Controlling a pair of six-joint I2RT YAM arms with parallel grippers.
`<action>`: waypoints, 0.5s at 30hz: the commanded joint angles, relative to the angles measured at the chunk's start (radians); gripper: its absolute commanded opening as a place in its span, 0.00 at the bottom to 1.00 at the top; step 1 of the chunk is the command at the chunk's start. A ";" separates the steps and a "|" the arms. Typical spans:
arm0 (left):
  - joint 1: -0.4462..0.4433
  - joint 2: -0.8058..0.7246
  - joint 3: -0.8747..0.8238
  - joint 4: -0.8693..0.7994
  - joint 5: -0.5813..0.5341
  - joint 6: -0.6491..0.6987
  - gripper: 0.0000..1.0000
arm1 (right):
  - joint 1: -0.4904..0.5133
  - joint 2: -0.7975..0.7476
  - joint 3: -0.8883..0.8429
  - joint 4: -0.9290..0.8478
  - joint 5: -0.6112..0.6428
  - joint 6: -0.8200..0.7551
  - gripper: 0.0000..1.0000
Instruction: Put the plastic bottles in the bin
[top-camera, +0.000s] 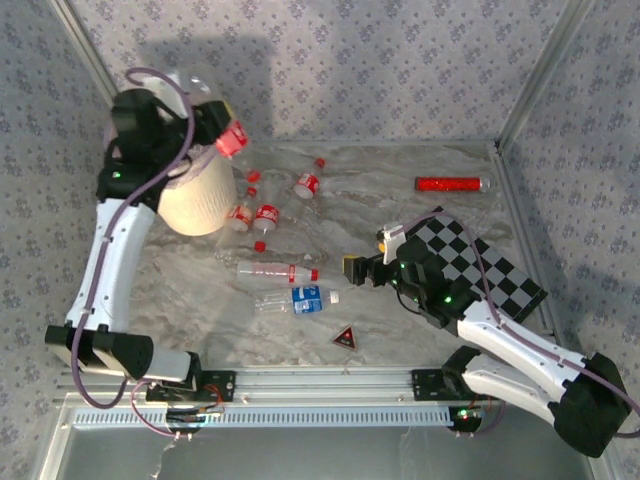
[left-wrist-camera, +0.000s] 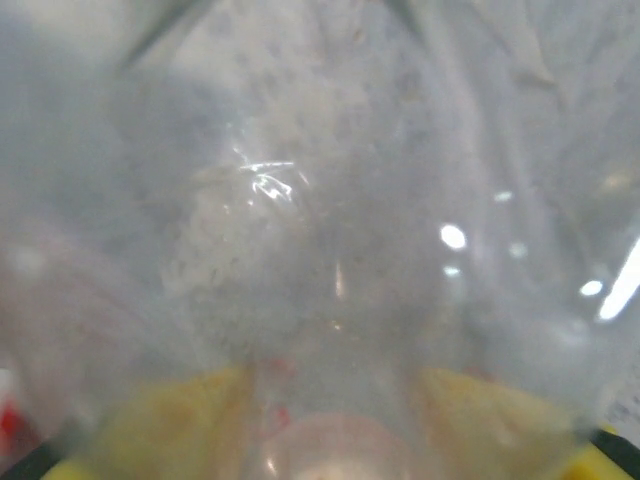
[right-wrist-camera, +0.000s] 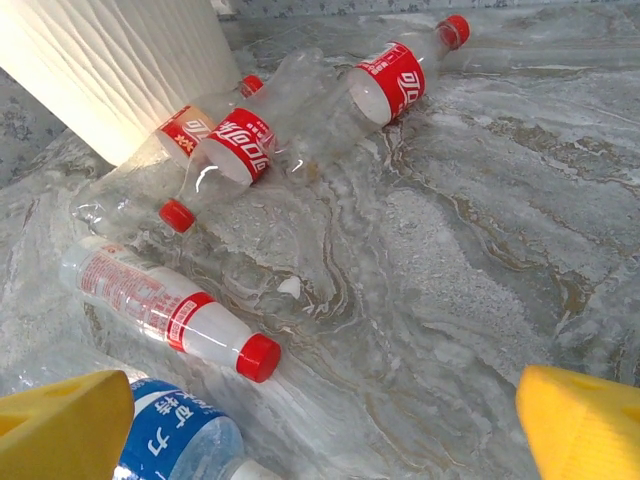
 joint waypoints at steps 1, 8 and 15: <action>0.073 -0.011 0.070 -0.047 -0.007 0.046 0.06 | -0.009 -0.012 0.004 -0.027 -0.015 -0.002 1.00; 0.202 0.037 0.135 -0.044 -0.140 0.091 0.00 | -0.017 -0.024 0.004 -0.043 -0.017 -0.002 1.00; 0.289 0.129 0.220 -0.082 -0.256 0.147 0.00 | -0.023 -0.032 0.004 -0.055 -0.024 -0.001 1.00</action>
